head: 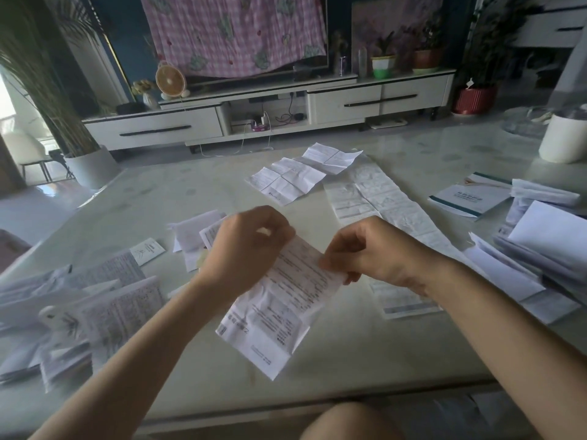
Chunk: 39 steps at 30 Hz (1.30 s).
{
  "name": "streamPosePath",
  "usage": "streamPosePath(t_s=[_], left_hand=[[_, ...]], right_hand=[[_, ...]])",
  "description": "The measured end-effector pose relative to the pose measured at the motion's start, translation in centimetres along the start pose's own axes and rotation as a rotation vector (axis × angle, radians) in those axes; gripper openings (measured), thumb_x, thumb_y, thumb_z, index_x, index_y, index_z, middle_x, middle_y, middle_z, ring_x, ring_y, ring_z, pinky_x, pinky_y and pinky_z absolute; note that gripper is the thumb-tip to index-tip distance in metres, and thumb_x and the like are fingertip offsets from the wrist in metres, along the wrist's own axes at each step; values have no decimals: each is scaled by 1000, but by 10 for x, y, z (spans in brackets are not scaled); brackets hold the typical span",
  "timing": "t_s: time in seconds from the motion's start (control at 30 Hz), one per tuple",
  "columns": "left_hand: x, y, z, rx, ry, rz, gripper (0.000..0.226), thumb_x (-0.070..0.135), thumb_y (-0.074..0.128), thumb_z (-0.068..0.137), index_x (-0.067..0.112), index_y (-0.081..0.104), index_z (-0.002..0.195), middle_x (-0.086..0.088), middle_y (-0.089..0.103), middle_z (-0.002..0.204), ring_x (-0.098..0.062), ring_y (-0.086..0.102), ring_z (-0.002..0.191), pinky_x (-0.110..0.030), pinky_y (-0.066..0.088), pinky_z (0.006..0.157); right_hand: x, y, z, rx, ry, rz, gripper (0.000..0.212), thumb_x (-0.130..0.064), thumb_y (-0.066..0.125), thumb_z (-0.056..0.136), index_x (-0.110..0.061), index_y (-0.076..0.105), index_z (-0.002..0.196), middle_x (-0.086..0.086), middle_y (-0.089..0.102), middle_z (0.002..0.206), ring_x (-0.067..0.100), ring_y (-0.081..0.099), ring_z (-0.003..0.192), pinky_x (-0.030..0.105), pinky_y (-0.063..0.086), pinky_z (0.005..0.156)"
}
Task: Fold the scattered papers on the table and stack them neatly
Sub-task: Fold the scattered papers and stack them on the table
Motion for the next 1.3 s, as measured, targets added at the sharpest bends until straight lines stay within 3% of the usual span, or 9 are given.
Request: streamPosePath(t_s=[0.17, 0.33, 0.43, 0.53, 0.67, 0.73, 0.97, 1.17, 1.3], left_hand=[[-21, -53, 17, 184, -100, -87, 24, 13, 63, 86, 27, 60, 67, 8, 62, 76, -9, 54, 66, -29, 46, 69], [-22, -31, 5, 254, -181, -252, 20, 18, 64, 86, 22, 63, 66, 4, 64, 70, -20, 59, 72, -43, 51, 74], [-18, -13, 1, 275, -247, -390, 20, 29, 63, 86, 19, 64, 70, 1, 66, 70, -21, 63, 71, -42, 56, 71], [-8, 2, -4, 119, -305, -610, 28, 37, 50, 92, 13, 63, 83, 3, 69, 67, -12, 64, 58, -25, 52, 51], [-9, 22, -20, -225, -314, -551, 27, 37, 57, 79, 13, 65, 88, -3, 72, 74, -19, 67, 64, -25, 52, 49], [-16, 24, -25, -231, -337, -499, 10, 15, 60, 87, 15, 66, 79, -4, 71, 72, -20, 66, 62, -25, 53, 49], [-31, 37, -34, -118, -528, -774, 50, -2, 46, 89, 21, 69, 52, -8, 67, 66, -22, 62, 54, -29, 49, 55], [-30, 63, -43, -325, -728, -1053, 46, 40, 46, 86, 1, 64, 102, -17, 70, 85, -26, 67, 65, -36, 55, 64], [-20, 67, -49, -436, -616, -1000, 38, 36, 56, 73, 6, 68, 94, -15, 71, 84, -26, 69, 68, -36, 59, 61]], right_hand=[[20, -19, -11, 16, 82, -71, 11, -15, 72, 78, -9, 65, 73, 2, 69, 65, 9, 60, 58, 18, 49, 58], [7, 15, -15, -179, 55, 423, 53, -23, 75, 72, -11, 53, 119, 13, 68, 106, 22, 66, 94, 31, 55, 81], [6, 31, -16, -175, 67, 427, 35, -13, 68, 81, -7, 60, 114, 13, 69, 109, 24, 67, 96, 30, 57, 73], [13, 15, -13, -12, 111, 390, 22, -11, 64, 83, -7, 66, 104, 10, 72, 101, 21, 69, 85, 26, 55, 60], [16, 4, -15, 44, 126, 434, 19, -11, 64, 83, -7, 65, 101, 8, 73, 96, 18, 70, 78, 23, 52, 56], [18, 5, -14, 52, 128, 450, 19, -10, 61, 86, -7, 64, 104, 10, 72, 97, 19, 70, 78, 23, 52, 55], [15, 8, -15, 73, 45, 535, 22, 0, 53, 90, -8, 66, 105, 12, 73, 95, 18, 70, 77, 26, 55, 58], [0, -8, -19, 338, -239, 327, 25, 19, 63, 72, -4, 73, 76, -4, 70, 68, 2, 65, 65, 13, 51, 61], [0, -6, -16, 313, -316, 373, 30, 29, 54, 68, 7, 70, 82, -4, 71, 68, 3, 67, 70, 11, 50, 67]])
Point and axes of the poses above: each hand's wrist, its own z-axis towards the middle knuckle, its own y-axis out of the palm, x = y × z, the point moved 7 cm from there along z, towards the middle knuckle
